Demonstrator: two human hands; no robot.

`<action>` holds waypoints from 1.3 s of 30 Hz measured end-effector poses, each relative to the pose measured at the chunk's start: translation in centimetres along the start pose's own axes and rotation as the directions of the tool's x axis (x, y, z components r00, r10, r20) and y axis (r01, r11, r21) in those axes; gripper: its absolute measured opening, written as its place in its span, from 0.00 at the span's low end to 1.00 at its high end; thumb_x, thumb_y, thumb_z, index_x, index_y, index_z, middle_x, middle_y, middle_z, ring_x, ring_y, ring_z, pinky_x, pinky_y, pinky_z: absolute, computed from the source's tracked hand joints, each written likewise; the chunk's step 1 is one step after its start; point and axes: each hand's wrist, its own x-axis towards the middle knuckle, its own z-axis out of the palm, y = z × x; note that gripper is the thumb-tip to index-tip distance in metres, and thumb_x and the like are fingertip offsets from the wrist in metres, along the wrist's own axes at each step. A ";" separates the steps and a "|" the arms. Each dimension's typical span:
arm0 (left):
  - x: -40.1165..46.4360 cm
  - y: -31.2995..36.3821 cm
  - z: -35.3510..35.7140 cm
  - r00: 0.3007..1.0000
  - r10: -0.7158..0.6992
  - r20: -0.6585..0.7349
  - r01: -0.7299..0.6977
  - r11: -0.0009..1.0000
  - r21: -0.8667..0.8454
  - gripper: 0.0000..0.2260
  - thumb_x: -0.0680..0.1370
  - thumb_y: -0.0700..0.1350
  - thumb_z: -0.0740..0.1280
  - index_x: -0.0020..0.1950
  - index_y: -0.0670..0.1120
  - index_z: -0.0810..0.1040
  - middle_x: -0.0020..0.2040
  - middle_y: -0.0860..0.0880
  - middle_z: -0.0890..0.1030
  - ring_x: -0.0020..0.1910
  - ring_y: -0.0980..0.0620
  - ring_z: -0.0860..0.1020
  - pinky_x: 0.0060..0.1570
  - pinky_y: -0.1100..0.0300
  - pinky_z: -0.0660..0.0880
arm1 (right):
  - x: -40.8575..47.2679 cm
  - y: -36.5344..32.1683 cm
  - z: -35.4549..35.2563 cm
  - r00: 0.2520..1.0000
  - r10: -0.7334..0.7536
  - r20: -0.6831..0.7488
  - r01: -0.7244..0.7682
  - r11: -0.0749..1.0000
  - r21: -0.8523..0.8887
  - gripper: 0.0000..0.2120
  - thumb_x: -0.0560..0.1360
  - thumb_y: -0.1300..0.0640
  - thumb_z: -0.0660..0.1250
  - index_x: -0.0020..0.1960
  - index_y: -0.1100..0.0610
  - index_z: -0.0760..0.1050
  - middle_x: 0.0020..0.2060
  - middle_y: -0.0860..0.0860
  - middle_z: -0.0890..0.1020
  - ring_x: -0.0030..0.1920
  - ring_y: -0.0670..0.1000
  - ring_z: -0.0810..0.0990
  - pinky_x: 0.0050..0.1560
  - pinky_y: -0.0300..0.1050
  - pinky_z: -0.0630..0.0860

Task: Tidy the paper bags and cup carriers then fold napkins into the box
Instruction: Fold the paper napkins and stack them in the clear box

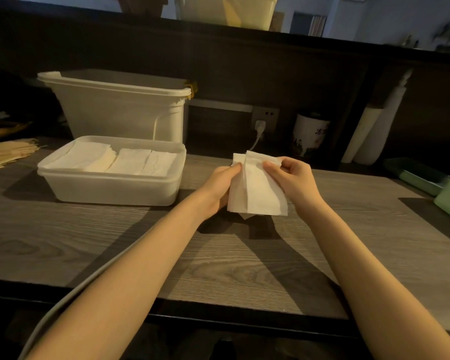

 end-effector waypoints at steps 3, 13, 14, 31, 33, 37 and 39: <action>-0.2 -0.1 0.3 0.998 -0.006 0.063 0.008 0.999 -0.031 0.13 0.82 0.50 0.53 0.60 0.48 0.73 0.47 0.48 0.79 0.46 0.51 0.78 0.46 0.56 0.75 | 0.0 0.0 0.2 1.000 -0.001 0.010 0.001 1.000 -0.012 0.02 0.76 0.53 0.66 0.46 0.50 0.75 0.40 0.47 0.81 0.40 0.43 0.81 0.35 0.32 0.77; 0.9 0.9 0.2 0.979 -0.097 -0.180 0.069 0.985 -0.155 0.16 0.81 0.53 0.54 0.65 0.47 0.69 0.46 0.48 0.76 0.44 0.48 0.77 0.52 0.49 0.74 | -0.3 -1.9 -1.5 0.951 0.083 0.298 -0.191 0.916 0.352 0.11 0.80 0.52 0.58 0.55 0.56 0.75 0.37 0.47 0.82 0.34 0.44 0.81 0.31 0.37 0.77; 1.0 0.9 0.2 0.978 -0.076 -0.193 0.049 0.989 -0.140 0.16 0.81 0.53 0.54 0.65 0.47 0.69 0.47 0.48 0.76 0.46 0.48 0.76 0.52 0.49 0.74 | -0.3 -1.8 -1.4 0.944 0.080 0.320 -0.187 0.929 0.319 0.11 0.79 0.52 0.59 0.56 0.56 0.75 0.39 0.48 0.82 0.36 0.45 0.82 0.32 0.37 0.77; -0.1 -0.2 0.3 0.986 -0.005 0.166 0.012 0.999 -0.044 0.18 0.82 0.55 0.52 0.68 0.50 0.68 0.58 0.46 0.78 0.55 0.48 0.78 0.49 0.54 0.78 | 0.4 0.8 0.5 0.999 0.001 -0.036 -0.004 0.995 -0.102 0.04 0.76 0.51 0.66 0.43 0.48 0.74 0.43 0.48 0.80 0.47 0.49 0.81 0.43 0.45 0.81; -0.2 -0.2 0.3 0.987 -0.008 0.159 0.012 1.000 -0.024 0.16 0.82 0.52 0.55 0.66 0.47 0.69 0.55 0.46 0.78 0.54 0.49 0.78 0.51 0.54 0.76 | 0.5 1.0 0.6 0.998 -0.026 -0.056 0.017 0.987 -0.157 0.03 0.75 0.51 0.67 0.46 0.50 0.75 0.44 0.46 0.79 0.48 0.48 0.80 0.47 0.47 0.81; -0.2 -0.1 0.3 0.991 -0.008 0.132 0.013 0.999 -0.036 0.11 0.82 0.48 0.55 0.62 0.47 0.70 0.51 0.49 0.78 0.49 0.52 0.78 0.46 0.57 0.76 | 0.7 0.9 0.4 0.965 -0.222 -0.142 0.156 0.915 -0.373 0.12 0.74 0.55 0.69 0.57 0.54 0.74 0.48 0.46 0.72 0.46 0.43 0.72 0.43 0.29 0.70; -0.2 0.0 0.2 0.992 -0.011 0.125 0.017 0.999 -0.046 0.11 0.82 0.48 0.55 0.62 0.47 0.70 0.51 0.49 0.78 0.49 0.52 0.78 0.45 0.57 0.76 | 0.8 0.7 0.2 0.955 -0.265 -0.130 0.190 0.888 -0.418 0.10 0.74 0.55 0.69 0.55 0.54 0.76 0.49 0.48 0.72 0.46 0.46 0.72 0.41 0.29 0.68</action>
